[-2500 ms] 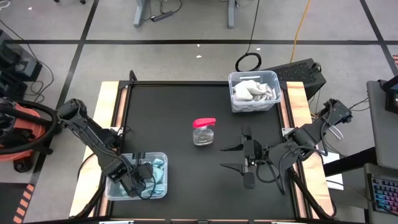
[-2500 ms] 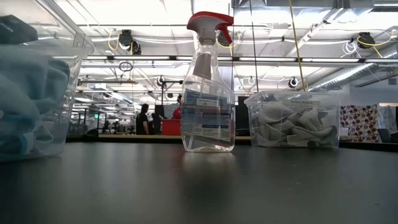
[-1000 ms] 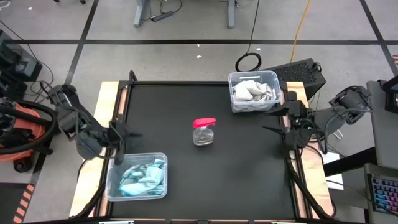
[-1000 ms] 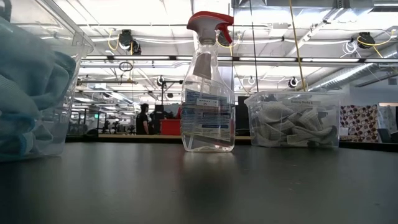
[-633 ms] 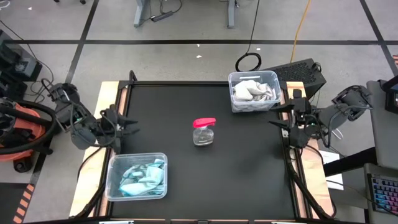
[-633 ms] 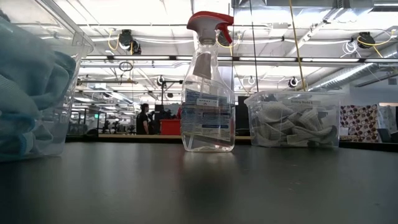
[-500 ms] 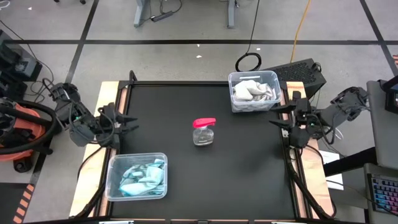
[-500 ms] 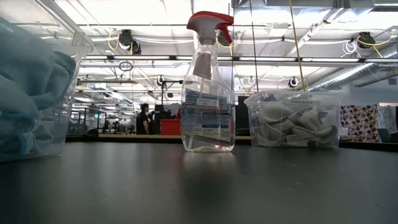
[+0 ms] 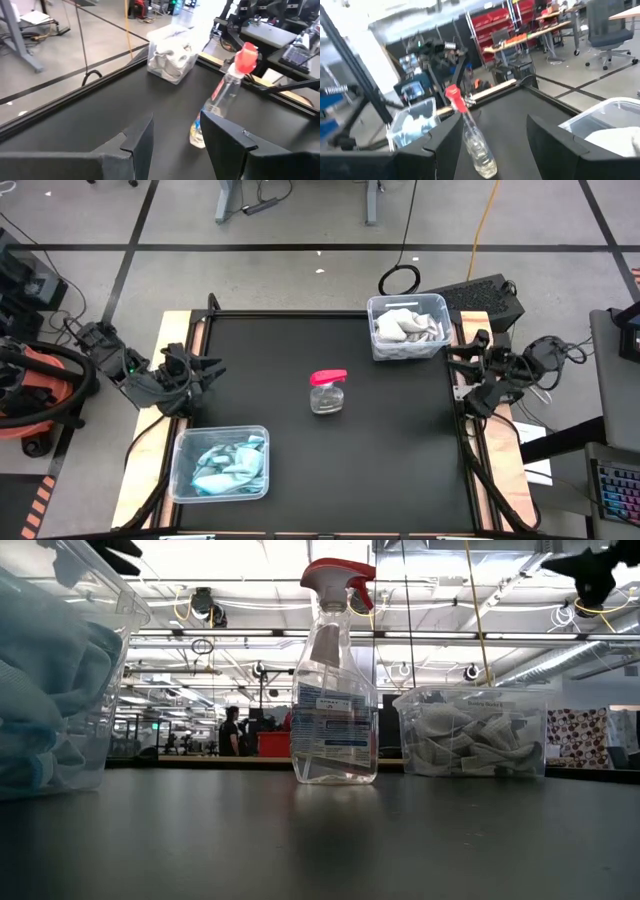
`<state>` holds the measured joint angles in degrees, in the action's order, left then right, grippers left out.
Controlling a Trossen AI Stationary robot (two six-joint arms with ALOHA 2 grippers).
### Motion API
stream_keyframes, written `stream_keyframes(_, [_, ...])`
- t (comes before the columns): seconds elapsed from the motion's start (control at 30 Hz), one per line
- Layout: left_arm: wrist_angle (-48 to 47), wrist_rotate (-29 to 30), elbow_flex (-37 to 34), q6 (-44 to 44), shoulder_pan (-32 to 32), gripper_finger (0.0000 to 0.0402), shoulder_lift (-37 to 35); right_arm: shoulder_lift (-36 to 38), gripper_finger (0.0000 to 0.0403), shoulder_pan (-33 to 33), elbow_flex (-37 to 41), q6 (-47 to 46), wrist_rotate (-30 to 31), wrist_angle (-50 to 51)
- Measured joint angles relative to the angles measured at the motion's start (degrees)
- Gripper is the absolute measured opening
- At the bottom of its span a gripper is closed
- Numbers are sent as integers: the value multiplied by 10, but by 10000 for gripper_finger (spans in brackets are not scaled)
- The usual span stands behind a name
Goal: Sort microfiber towel by color & place in baskets
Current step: Return to home position
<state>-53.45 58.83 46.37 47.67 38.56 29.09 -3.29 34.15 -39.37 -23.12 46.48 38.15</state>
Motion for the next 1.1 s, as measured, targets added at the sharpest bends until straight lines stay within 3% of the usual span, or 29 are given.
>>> stream_keyframes(0.07, [10, 0, -17, 0, -9, 168, -8, 33, 210, 0, 15, -1, 8, 0])
stream_keyframes(0.3, [32, -4, -80, 0, -28, 168, -54, 31, 210, 1, 31, -19, 44, 28])
stream_keyframes(0.63, [30, -44, -169, -4, -42, 168, -194, 31, 210, 0, 64, -183, 100, 127])
stream_keyframes(0.83, [64, -47, -204, -19, -42, 168, -252, 30, 210, 0, 127, -230, 133, 79])
stream_keyframes(1.1, [117, -47, -250, -39, -42, 168, -289, 30, 210, 0, 263, -369, 147, 16])
